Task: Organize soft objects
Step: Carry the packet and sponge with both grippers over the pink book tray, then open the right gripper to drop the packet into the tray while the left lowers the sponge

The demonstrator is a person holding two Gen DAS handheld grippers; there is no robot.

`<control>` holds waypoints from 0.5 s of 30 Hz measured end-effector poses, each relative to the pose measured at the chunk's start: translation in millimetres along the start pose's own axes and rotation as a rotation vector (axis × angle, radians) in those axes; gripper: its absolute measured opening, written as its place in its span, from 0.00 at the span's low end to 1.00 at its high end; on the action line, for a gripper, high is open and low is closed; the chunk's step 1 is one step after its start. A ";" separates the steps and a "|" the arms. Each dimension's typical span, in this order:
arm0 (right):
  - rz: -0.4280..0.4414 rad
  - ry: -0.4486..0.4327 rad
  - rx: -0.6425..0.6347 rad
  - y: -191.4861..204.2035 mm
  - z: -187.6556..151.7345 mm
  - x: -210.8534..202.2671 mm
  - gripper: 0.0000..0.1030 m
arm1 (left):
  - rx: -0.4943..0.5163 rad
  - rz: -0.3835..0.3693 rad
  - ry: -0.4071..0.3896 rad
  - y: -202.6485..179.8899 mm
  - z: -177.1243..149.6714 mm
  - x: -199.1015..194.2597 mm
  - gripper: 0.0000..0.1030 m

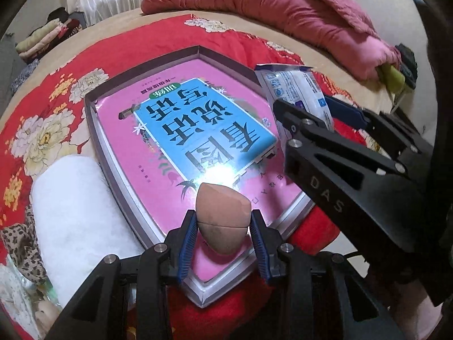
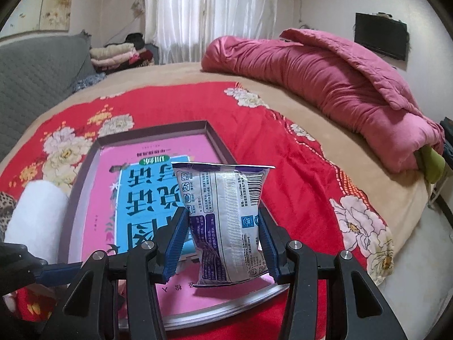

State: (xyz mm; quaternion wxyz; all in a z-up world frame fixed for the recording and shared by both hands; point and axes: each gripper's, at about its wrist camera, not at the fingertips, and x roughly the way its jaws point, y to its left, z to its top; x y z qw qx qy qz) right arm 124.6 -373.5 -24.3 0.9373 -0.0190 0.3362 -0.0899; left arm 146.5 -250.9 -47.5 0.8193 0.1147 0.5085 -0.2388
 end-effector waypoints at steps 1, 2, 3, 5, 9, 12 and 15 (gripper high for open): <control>-0.004 0.004 -0.004 0.0 -0.6 0.9 0.49 | 0.012 0.010 0.002 -1.6 -0.8 0.9 0.37; -0.010 0.014 -0.013 1.0 -0.9 2.9 0.49 | 0.026 0.026 0.006 -3.7 -2.1 2.0 0.37; -0.013 0.023 -0.018 1.3 -1.4 4.9 0.49 | 0.038 0.036 0.014 -5.8 -3.3 3.0 0.37; -0.018 0.052 -0.023 1.1 -2.7 10.8 0.49 | 0.047 0.036 0.023 -8.6 -4.8 4.0 0.37; -0.038 0.094 -0.023 -2.0 -4.6 19.0 0.49 | 0.033 0.027 0.028 -9.0 -5.8 4.1 0.37; -0.045 0.117 -0.028 -4.1 -7.0 24.5 0.49 | 0.027 0.028 0.030 -8.7 -6.3 3.9 0.37; -0.050 0.116 -0.035 -3.1 -7.7 24.3 0.49 | 0.020 0.029 0.031 -8.0 -6.4 4.1 0.37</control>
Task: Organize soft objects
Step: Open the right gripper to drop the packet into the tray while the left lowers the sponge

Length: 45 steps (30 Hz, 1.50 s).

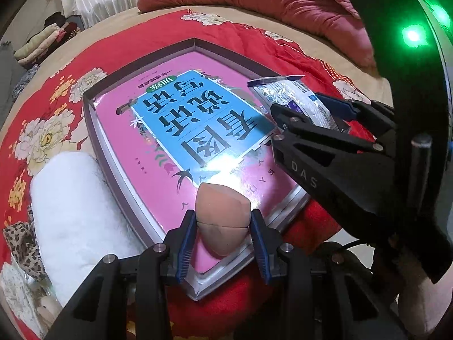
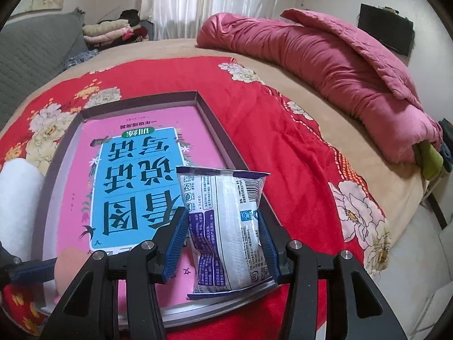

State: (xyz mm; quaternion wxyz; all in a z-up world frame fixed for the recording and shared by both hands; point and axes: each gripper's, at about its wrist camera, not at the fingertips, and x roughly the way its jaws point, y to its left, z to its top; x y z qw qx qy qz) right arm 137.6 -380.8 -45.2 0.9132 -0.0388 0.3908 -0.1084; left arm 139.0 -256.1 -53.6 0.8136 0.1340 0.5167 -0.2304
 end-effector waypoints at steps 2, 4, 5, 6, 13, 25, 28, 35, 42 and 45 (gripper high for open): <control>-0.001 -0.001 -0.004 1.3 -0.1 -0.2 0.49 | -0.005 -0.003 0.002 0.5 0.1 -0.2 0.37; 0.002 -0.002 0.001 0.1 -0.4 -0.3 0.50 | -0.009 -0.006 0.004 0.6 -0.1 -0.5 0.37; 0.006 -0.002 0.004 -0.5 -0.5 -0.5 0.50 | -0.011 -0.007 0.005 0.9 0.0 -0.5 0.37; 0.009 -0.002 0.008 -1.2 -0.7 -0.6 0.50 | -0.012 -0.007 0.006 0.9 0.2 -0.4 0.37; 0.034 -0.008 0.049 -8.2 -1.8 -2.1 0.61 | -0.013 -0.007 0.011 1.2 0.7 -0.2 0.37; -0.015 -0.102 0.146 -29.2 -4.9 -23.8 0.68 | -0.023 -0.011 0.022 3.4 1.2 -0.6 0.37; -0.024 -0.104 0.157 -31.3 -5.3 -24.2 0.68 | -0.027 -0.018 0.020 4.8 0.9 -1.7 0.38; -0.023 -0.100 0.184 -38.0 -7.0 -23.1 0.68 | -0.030 -0.020 0.005 4.3 -0.3 -4.4 0.41; -0.025 -0.105 0.197 -40.0 -7.9 -24.5 0.68 | -0.036 -0.022 -0.008 4.0 -2.4 -7.6 0.43; -0.026 -0.108 0.198 -40.3 -8.0 -25.1 0.68 | -0.046 -0.040 -0.025 5.5 -4.2 -13.4 0.48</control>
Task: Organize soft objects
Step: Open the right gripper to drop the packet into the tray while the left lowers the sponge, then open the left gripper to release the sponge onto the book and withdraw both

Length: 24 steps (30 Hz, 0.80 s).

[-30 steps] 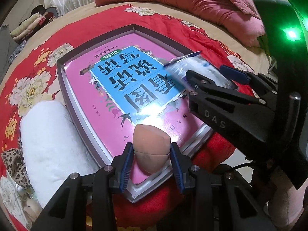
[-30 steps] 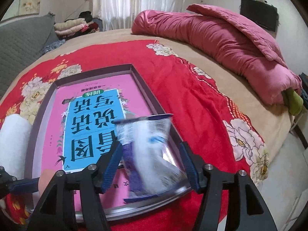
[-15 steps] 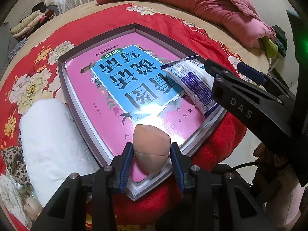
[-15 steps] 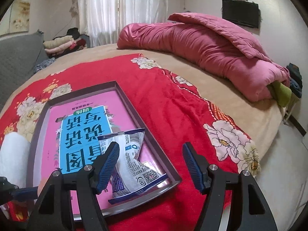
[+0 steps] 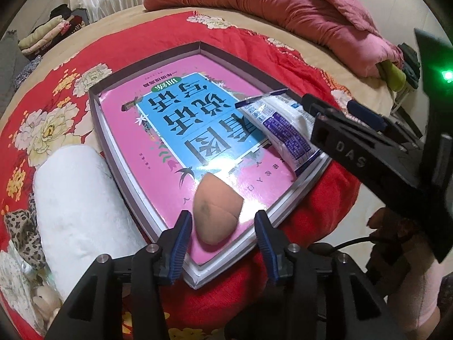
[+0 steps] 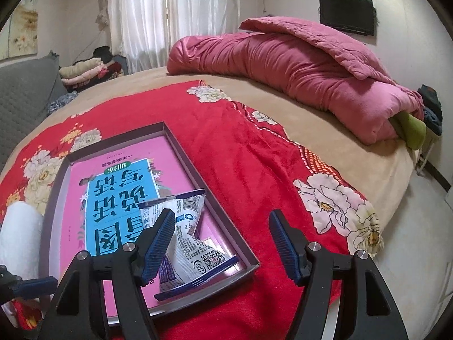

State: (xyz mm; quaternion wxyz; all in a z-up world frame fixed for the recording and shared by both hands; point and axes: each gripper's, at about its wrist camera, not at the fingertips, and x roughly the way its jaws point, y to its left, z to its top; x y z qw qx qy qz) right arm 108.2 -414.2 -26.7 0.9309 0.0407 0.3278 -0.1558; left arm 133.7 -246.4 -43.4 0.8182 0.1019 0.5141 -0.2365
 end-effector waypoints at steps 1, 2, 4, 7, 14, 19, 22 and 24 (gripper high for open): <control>0.001 0.001 0.001 -0.2 0.0 0.2 0.68 | -0.003 -0.007 -0.007 0.2 -0.6 -1.7 0.50; -0.001 0.001 0.001 -0.2 -0.1 0.1 0.68 | -0.007 -0.015 -0.015 0.7 -1.1 -3.8 0.51; -0.002 0.002 0.004 -1.3 -0.1 -0.2 0.68 | -0.017 -0.021 -0.026 1.9 -1.9 -7.5 0.51; -0.003 0.003 0.008 -2.2 0.1 -0.4 0.68 | -0.035 -0.029 -0.041 5.5 -3.0 -12.2 0.51; -0.014 -0.005 0.001 -1.0 0.2 -2.4 0.69 | -0.052 -0.055 -0.099 7.8 -7.4 -31.4 0.54; -0.031 -0.040 -0.022 3.7 0.4 -11.4 0.76 | -0.076 -0.055 -0.132 13.7 -14.0 -42.8 0.55; -0.036 -0.067 -0.036 6.6 0.1 -19.1 0.76 | -0.099 -0.053 -0.142 19.0 -17.9 -46.8 0.56; -0.040 -0.077 -0.047 8.6 -0.2 -23.2 0.76 | -0.115 -0.048 -0.148 23.2 -21.2 -49.6 0.56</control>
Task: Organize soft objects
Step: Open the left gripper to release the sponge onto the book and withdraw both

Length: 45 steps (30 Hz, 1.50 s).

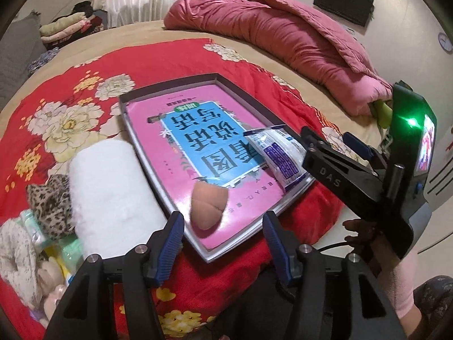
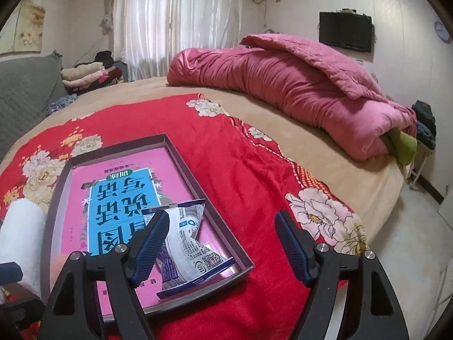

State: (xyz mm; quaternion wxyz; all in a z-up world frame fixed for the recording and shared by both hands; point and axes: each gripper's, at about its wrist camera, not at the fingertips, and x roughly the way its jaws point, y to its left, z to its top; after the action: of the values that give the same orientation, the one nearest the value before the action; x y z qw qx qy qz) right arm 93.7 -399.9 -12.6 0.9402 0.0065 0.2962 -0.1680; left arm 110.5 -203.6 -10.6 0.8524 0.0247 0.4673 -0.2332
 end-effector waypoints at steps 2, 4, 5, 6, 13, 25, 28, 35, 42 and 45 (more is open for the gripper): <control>-0.002 -0.009 -0.010 1.3 -0.1 -3.7 0.76 | -0.012 0.001 -0.007 3.4 -1.6 -2.8 0.56; -0.008 -0.019 -0.018 2.6 0.1 -8.6 0.76 | -0.015 0.006 -0.018 5.2 -3.5 -6.3 0.56; -0.014 -0.027 -0.020 2.3 0.0 -11.1 0.76 | -0.011 0.013 -0.025 5.1 -4.4 -8.3 0.56; -0.020 -0.038 -0.021 2.5 0.2 -14.6 0.76 | -0.002 0.021 -0.037 4.4 -5.3 -11.1 0.56; 0.005 -0.081 -0.031 8.7 1.8 -39.2 0.76 | -0.018 0.025 -0.076 7.0 -8.2 -24.5 0.58; 0.038 -0.133 -0.054 29.5 6.1 -79.7 0.76 | -0.061 0.051 -0.105 30.1 -28.6 -53.8 0.58; 0.054 -0.138 -0.066 36.2 5.7 -87.9 0.76 | -0.080 0.058 -0.112 38.5 -35.6 -61.5 0.58; 0.107 -0.156 -0.105 52.3 4.6 -112.6 0.76 | -0.135 0.068 -0.133 60.0 -48.4 -81.7 0.58; 0.152 -0.177 -0.137 71.7 5.7 -136.0 0.76 | -0.184 0.090 -0.166 81.9 -59.5 -105.0 0.58; 0.179 -0.190 -0.149 79.2 6.2 -148.4 0.76 | -0.193 0.093 -0.192 88.3 -65.1 -119.5 0.58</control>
State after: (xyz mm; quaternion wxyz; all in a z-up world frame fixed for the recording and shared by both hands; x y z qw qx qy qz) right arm 8.5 -279.5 68.5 0.9731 -0.0529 0.2160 -0.0607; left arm 42.1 -63.3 33.9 0.9015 -0.0580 0.4023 -0.1487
